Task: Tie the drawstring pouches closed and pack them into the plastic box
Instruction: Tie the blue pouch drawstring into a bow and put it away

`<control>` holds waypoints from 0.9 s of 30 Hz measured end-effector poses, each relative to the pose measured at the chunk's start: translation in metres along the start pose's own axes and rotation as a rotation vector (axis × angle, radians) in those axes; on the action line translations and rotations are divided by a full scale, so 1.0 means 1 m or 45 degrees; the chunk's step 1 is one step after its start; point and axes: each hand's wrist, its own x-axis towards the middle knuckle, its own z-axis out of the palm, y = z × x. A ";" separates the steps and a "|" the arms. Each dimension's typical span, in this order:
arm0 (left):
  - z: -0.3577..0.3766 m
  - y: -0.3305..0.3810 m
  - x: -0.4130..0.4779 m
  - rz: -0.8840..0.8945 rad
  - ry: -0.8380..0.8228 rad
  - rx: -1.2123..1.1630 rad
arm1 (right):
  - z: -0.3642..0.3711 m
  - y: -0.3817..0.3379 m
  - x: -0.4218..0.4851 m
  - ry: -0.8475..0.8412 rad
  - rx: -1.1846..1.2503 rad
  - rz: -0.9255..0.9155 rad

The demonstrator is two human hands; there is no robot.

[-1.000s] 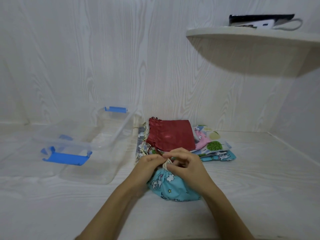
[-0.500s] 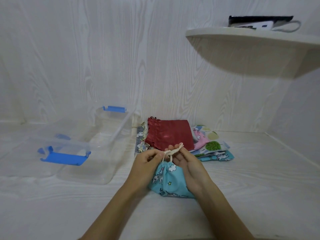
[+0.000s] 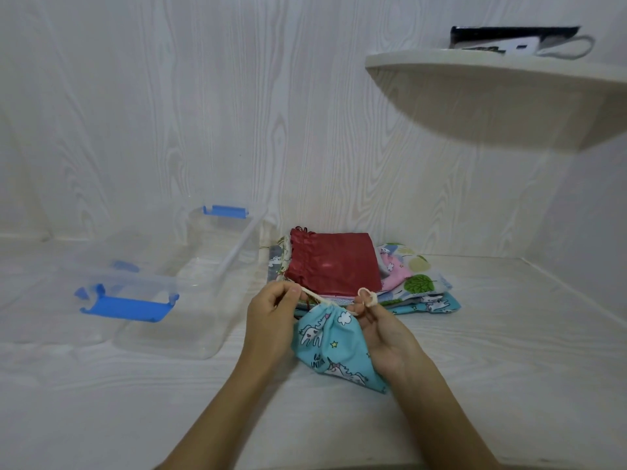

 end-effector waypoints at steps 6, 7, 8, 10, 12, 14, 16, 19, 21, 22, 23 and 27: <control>-0.004 -0.018 0.007 0.453 -0.149 0.616 | -0.002 0.002 0.004 0.023 -0.786 -0.333; -0.004 -0.018 0.008 0.527 -0.158 0.687 | 0.000 0.002 0.003 -0.007 -0.963 -0.395; -0.003 -0.017 0.009 0.579 -0.162 0.722 | 0.003 0.002 0.002 -0.050 -1.072 -0.401; -0.001 -0.015 0.007 0.601 -0.187 0.711 | 0.008 0.003 0.003 -0.085 -1.113 -0.295; -0.002 -0.015 0.004 0.548 -0.238 0.644 | 0.009 0.004 0.007 -0.028 -1.140 -0.204; -0.003 -0.016 0.003 0.482 -0.266 0.555 | 0.009 0.004 0.011 0.004 -1.132 -0.128; -0.003 -0.016 0.002 0.425 -0.287 0.451 | 0.009 0.003 0.013 0.026 -1.114 -0.049; -0.002 -0.016 0.002 0.400 -0.327 0.443 | 0.011 0.001 0.013 0.043 -1.190 0.016; -0.002 -0.015 0.002 0.434 -0.303 0.533 | 0.013 0.000 0.010 -0.020 -1.240 0.037; -0.002 -0.016 0.002 0.452 -0.280 0.581 | 0.013 -0.002 0.008 -0.047 -1.270 0.042; -0.002 -0.015 0.001 0.467 -0.255 0.620 | 0.013 -0.004 0.007 -0.060 -1.315 0.042; -0.001 -0.014 0.001 0.532 -0.151 0.722 | 0.014 -0.013 0.004 -0.061 -1.445 0.067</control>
